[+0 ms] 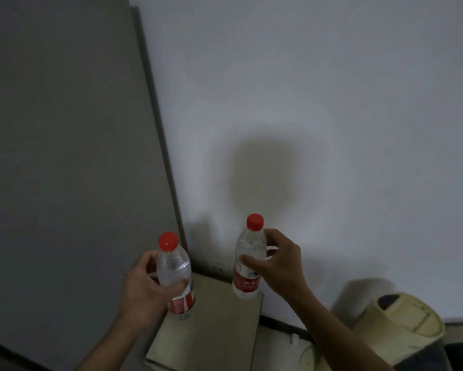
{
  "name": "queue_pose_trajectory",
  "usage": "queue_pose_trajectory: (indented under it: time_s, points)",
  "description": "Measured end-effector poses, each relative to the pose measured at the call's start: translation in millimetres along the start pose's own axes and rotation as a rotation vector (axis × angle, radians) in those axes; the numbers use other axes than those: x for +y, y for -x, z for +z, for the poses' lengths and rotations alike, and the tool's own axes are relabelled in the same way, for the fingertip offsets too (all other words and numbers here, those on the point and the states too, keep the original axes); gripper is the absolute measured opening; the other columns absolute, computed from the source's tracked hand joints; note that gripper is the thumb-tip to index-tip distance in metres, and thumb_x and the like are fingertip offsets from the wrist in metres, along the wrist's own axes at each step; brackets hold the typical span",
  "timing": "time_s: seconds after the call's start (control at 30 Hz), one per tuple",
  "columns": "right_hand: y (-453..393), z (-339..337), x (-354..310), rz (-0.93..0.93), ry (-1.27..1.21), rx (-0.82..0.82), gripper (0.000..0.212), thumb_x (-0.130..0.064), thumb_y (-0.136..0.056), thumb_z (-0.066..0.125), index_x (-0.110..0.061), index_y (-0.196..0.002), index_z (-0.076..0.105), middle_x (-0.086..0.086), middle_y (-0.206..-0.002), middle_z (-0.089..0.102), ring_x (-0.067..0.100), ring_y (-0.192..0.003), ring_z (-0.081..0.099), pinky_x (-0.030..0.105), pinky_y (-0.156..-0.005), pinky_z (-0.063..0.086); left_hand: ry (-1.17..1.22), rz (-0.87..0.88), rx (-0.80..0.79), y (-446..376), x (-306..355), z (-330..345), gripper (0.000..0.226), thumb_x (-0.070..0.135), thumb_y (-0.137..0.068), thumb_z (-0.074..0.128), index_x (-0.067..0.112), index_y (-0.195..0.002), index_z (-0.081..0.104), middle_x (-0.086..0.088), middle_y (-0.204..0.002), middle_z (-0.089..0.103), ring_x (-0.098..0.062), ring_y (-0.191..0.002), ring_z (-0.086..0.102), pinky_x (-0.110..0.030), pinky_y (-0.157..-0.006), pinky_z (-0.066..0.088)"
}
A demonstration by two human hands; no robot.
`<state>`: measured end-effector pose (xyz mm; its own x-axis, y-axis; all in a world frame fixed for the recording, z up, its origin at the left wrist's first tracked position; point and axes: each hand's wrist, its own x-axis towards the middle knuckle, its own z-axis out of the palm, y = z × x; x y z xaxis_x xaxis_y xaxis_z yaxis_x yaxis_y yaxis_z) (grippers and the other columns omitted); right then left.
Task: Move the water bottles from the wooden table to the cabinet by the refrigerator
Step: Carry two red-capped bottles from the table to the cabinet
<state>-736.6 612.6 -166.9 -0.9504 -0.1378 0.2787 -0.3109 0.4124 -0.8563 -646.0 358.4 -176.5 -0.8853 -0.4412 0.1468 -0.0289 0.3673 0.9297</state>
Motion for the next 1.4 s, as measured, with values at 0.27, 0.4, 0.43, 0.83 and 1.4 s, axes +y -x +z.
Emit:
queue_pose_trajectory:
  time_s: [0.27,0.4,0.43,0.83,1.4]
  points:
    - [-55.8,22.5,21.8,0.069,0.041,-0.01,0.051,-0.031,-0.066,0.087,-0.024,-0.109,0.062,-0.012,-0.1,0.066,0.0,-0.089,0.064,0.02,-0.077,0.055,0.039,-0.043,-0.027,-69.2,-16.8,21.0,0.06,0.028,-0.044,0.089,0.023,-0.096,0.06,0.004,-0.095,0.069,-0.006,-0.084,0.068,-0.023,-0.067,0.057]
    - [-62.8,37.2,27.4,0.137,0.096,0.019,0.048,-0.032,-0.066,0.087,-0.029,-0.105,0.06,-0.015,-0.098,0.065,-0.001,-0.089,0.063,0.019,-0.076,0.053,0.028,-0.058,-0.066,-96.8,-47.9,33.3,0.058,0.003,-0.056,0.093,0.027,-0.095,0.058,0.006,-0.095,0.068,-0.014,-0.089,0.067,-0.026,-0.067,0.055]
    - [-62.4,40.6,27.1,0.148,0.109,0.034,0.048,-0.032,-0.065,0.087,-0.03,-0.105,0.059,-0.015,-0.098,0.065,-0.001,-0.089,0.063,0.018,-0.075,0.052,0.017,-0.05,-0.076,-100.3,-52.6,36.4,0.058,0.003,-0.057,0.093,0.03,-0.094,0.057,0.008,-0.094,0.067,-0.01,-0.087,0.066,-0.023,-0.065,0.053]
    - [-63.3,79.9,48.8,0.192,0.245,0.1,0.058,-0.021,-0.064,0.09,-0.012,-0.114,0.062,-0.005,-0.102,0.064,0.013,-0.09,0.063,0.016,-0.077,0.049,0.002,-0.042,-0.182,-138.6,-111.8,53.0,0.06,0.01,-0.051,0.095,0.022,-0.099,0.062,0.009,-0.092,0.07,0.001,-0.081,0.065,-0.018,-0.063,0.054]
    - [-77.7,164.8,201.5,0.353,0.168,-0.025,0.066,-0.043,-0.058,0.087,-0.034,-0.114,0.053,-0.013,-0.109,0.06,0.006,-0.098,0.06,0.021,-0.081,0.05,-0.175,-0.229,-0.134,-179.1,-239.9,101.8,0.069,0.018,-0.044,0.098,0.021,-0.1,0.057,0.017,-0.09,0.061,0.004,-0.078,0.059,-0.013,-0.065,0.046]
